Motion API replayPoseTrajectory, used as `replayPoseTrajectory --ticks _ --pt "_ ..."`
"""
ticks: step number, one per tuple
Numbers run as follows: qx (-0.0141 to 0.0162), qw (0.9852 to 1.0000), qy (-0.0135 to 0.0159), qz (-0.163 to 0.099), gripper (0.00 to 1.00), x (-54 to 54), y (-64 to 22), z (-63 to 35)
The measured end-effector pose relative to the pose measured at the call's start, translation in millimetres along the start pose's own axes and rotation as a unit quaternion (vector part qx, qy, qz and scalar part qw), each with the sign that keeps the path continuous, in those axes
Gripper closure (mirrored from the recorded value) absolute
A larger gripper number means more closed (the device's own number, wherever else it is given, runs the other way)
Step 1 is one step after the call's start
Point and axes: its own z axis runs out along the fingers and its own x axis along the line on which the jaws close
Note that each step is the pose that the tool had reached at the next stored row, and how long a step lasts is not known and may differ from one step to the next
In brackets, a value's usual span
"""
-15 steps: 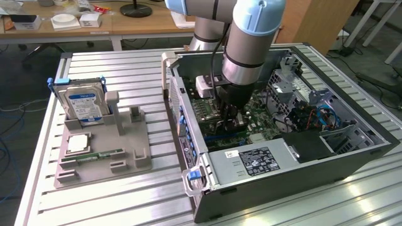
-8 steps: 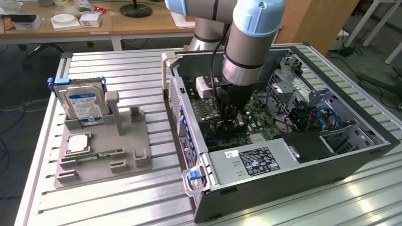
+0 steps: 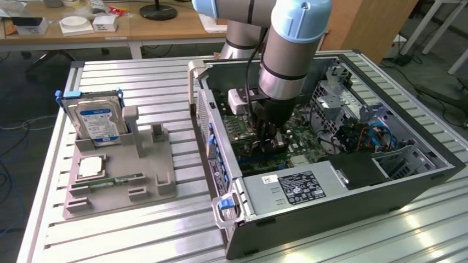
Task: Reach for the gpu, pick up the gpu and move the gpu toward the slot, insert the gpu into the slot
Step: 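Insert the gpu into the slot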
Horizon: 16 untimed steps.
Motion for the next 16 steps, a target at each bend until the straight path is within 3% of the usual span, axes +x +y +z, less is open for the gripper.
replayPoseTrajectory --ticks 16 --pt "0.0 1.0 0.0 0.0 0.73 0.0 0.0 0.0"
